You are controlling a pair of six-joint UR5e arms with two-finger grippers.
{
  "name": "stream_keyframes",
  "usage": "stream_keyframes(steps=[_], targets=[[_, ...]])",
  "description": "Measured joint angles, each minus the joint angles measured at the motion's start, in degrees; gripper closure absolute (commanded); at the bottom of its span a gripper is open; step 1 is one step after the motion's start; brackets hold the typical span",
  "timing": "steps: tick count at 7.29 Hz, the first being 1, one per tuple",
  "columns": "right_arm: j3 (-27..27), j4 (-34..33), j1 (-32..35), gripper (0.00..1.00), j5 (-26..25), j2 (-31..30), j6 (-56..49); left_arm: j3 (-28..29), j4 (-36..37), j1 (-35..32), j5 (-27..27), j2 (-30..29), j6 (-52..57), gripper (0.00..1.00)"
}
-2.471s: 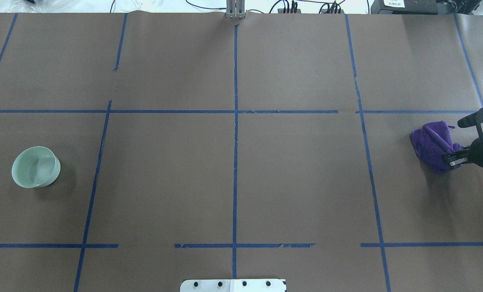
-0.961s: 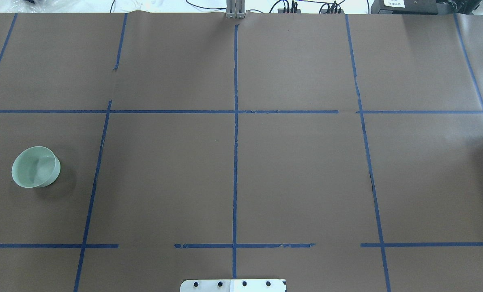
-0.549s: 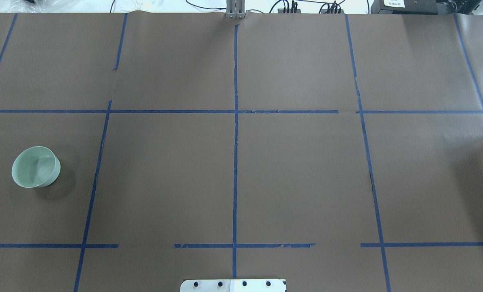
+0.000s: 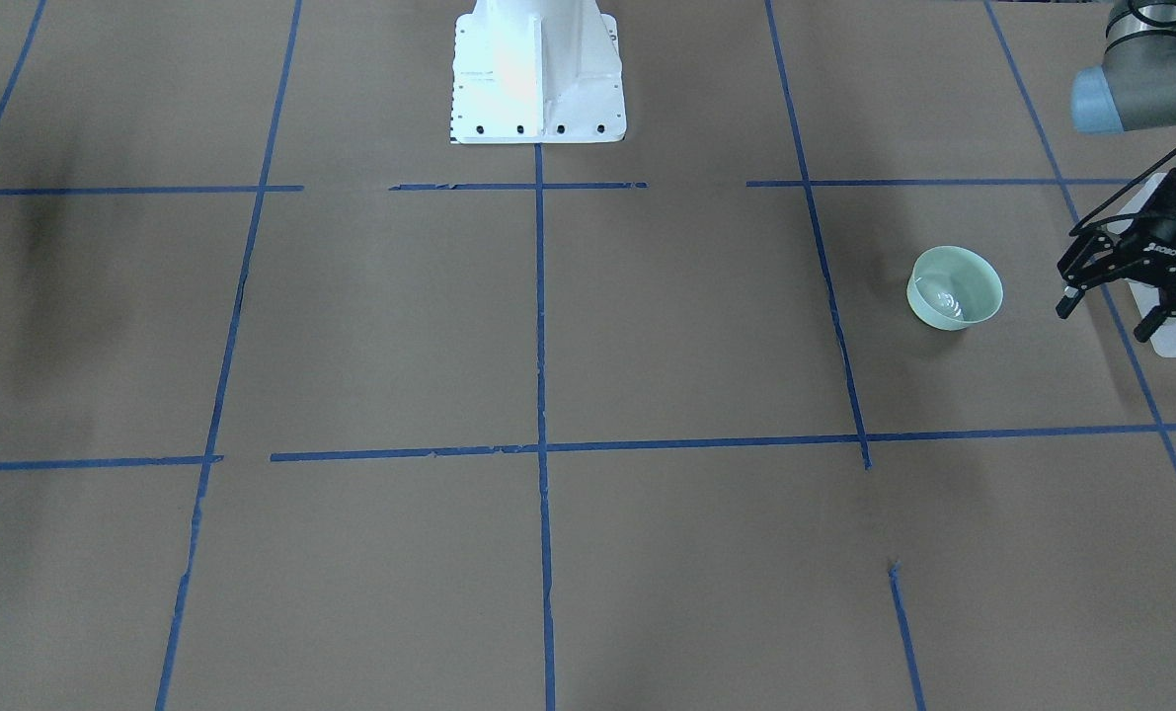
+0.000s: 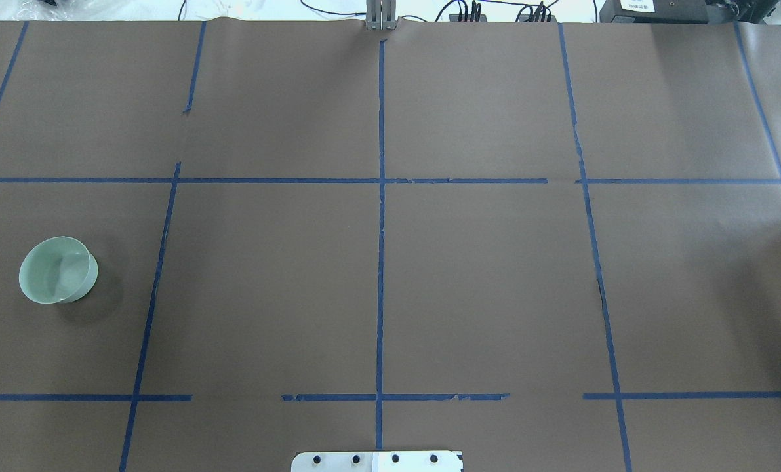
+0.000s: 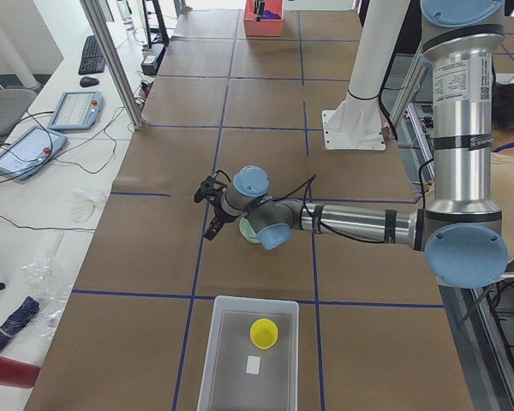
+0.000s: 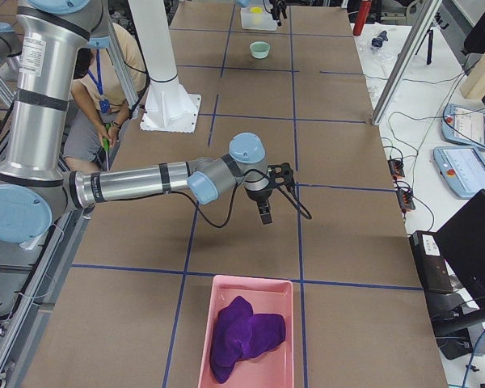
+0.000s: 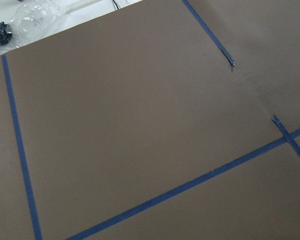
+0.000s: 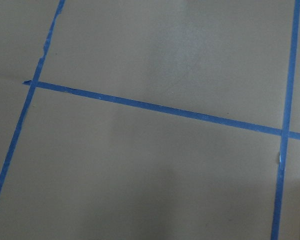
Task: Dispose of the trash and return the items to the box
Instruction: 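Reach the left gripper to the pale green bowl and grasp its rim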
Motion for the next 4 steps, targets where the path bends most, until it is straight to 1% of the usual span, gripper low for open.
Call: stream_keyframes(steps=[2, 3, 4], targets=[[0.01, 1.18, -1.43, 0.00, -1.04, -0.01, 1.32, 2.80, -7.88, 6.37, 3.33, 2.58, -5.30, 0.19], [0.01, 1.30, -1.56, 0.00, -1.15, 0.00, 1.39, 3.61, -9.75, 8.77, 4.14, 3.34, -6.20, 0.37], [0.01, 1.34, -1.59, 0.00, -1.27, 0.04, 1.36, 4.14, -10.71, 10.74, 4.72, 3.83, -6.62, 0.83]])
